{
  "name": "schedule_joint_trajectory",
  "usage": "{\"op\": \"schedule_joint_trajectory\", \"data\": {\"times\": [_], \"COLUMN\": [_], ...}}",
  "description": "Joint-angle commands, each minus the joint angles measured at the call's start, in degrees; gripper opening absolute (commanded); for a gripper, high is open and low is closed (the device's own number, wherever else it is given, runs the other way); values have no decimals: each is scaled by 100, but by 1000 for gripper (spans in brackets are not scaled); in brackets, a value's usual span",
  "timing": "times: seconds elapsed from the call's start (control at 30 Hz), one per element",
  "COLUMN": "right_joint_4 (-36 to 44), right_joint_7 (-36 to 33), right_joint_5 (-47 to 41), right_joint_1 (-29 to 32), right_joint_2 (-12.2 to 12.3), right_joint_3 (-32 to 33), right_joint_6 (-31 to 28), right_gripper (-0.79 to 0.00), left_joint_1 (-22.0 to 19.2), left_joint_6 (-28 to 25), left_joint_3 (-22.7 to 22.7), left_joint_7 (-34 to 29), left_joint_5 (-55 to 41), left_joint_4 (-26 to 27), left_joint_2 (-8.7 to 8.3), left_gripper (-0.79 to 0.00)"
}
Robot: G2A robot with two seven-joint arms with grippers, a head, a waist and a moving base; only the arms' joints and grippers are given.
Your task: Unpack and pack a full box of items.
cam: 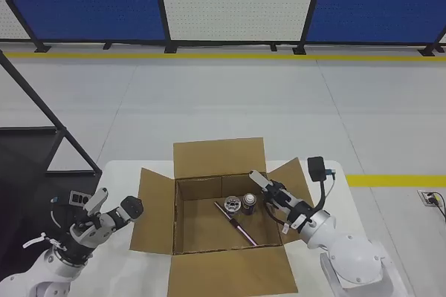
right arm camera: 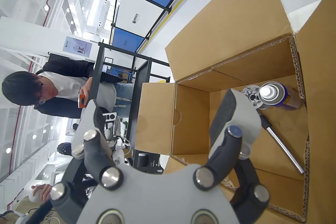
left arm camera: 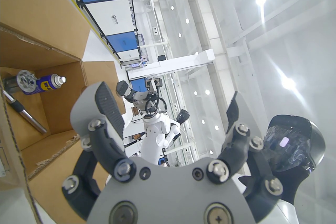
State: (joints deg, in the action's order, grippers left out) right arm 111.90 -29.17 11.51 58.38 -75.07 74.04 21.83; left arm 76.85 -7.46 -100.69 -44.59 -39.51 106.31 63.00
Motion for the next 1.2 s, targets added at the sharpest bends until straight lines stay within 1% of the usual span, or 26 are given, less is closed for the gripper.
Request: {"op": "schedule_joint_trajectory", "data": {"times": [0.0,0.2,0.23,0.3,0.33,0.43,0.53,0.67,0.77,0.83,1.13,1.17], "right_joint_4": [0,0,55,73,37,-40,-260,-842,-1375,-1757,-1807,-1795], "right_joint_7": [0,0,8,-153,-228,-864,-1512,-2203,-2576,-2753,-2793,-2755], "right_joint_5": [0,0,41,717,1036,1705,2416,3110,3423,3733,3791,3809], "right_joint_1": [0,0,-2,8,-68,-533,-1004,-1697,-2183,-2444,-2481,-2468], "right_joint_2": [0,0,0,26,31,31,14,-64,-139,-183,-191,-190], "right_joint_3": [0,0,-36,-420,-562,-1018,-1521,-2071,-2385,-2522,-2545,-2562], "right_joint_6": [1,1,-101,-660,-642,-651,-645,-409,-407,-204,-143,-205], "right_gripper": [0,0,0,0,0,0,0,0,0,0,0,0], "left_joint_1": [0,0,4,-12,-25,-49,-84,-18,92,152,172,172], "left_joint_6": [-1,-1,12,78,128,315,200,128,101,102,102,102], "left_joint_3": [0,0,7,-28,-65,-208,-449,-746,-883,-926,-935,-935], "left_joint_7": [0,0,2,60,101,95,262,402,429,435,441,441], "left_joint_5": [0,0,9,-14,-104,-560,-557,-782,-880,-956,-963,-963], "left_joint_4": [0,0,6,2,-33,-174,-305,-291,-273,-243,-229,-229], "left_joint_2": [0,0,0,-5,-5,-8,-21,-26,-26,-23,-22,-22], "left_gripper": [0,0,0,0,0,0,0,0,0,0,0,0]}}
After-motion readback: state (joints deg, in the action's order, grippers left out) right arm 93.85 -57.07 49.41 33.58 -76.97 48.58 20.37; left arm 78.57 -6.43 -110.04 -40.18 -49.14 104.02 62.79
